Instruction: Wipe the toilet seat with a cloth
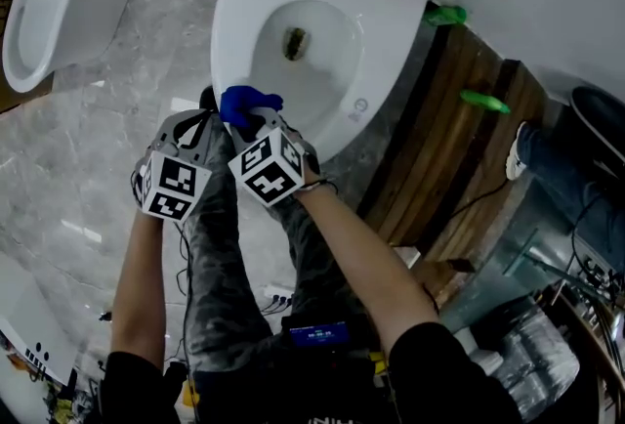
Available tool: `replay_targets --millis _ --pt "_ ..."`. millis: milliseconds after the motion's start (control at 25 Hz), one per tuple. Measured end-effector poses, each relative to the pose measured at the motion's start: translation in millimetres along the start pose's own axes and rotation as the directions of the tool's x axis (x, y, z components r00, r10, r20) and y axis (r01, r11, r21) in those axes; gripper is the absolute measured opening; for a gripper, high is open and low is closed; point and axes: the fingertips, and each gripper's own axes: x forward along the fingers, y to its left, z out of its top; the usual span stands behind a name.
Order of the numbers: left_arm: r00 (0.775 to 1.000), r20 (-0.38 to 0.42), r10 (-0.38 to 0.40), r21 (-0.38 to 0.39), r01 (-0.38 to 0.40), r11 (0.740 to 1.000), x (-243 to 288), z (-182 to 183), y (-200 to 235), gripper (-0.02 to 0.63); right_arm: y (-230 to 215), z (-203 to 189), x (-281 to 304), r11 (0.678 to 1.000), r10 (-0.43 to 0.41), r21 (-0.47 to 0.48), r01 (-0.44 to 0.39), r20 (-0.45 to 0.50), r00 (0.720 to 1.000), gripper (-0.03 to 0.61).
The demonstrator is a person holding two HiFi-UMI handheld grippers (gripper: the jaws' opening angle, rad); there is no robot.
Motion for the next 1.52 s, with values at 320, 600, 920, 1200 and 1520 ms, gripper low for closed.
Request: replay_targets --millis 320,600,920,1200,1520 --pt "0.999 -0.032 -0.042 0.033 0.043 0.999 -1 -6 -47 0.012 21 -49 -29 0.999 0.036 -0.011 -0.036 -0.043 0.998 0.051" --pt "0.99 -0.068 -0.126 0.112 0.133 0.985 17 13 -92 0.012 7 -94 -65 0.994 0.025 0.108 -0.019 -0.05 0.998 0.051" --pt "0.975 -0.084 -0.207 0.212 0.22 0.952 45 50 -131 0.012 -37 -126 -97 0.962 -0.053 0.266 0.058 -0.026 0.998 0.051" --pt "0.96 -0.102 -0.262 0.286 0.281 0.916 74 84 -148 0.012 -91 -129 -114 0.913 -0.143 0.387 0.131 0.003 0.99 0.051" --pt "0.948 -0.101 -0.301 0.326 0.318 0.89 108 129 -147 0.012 -153 -113 -125 0.882 -0.213 0.435 0.182 0.024 0.977 0.049"
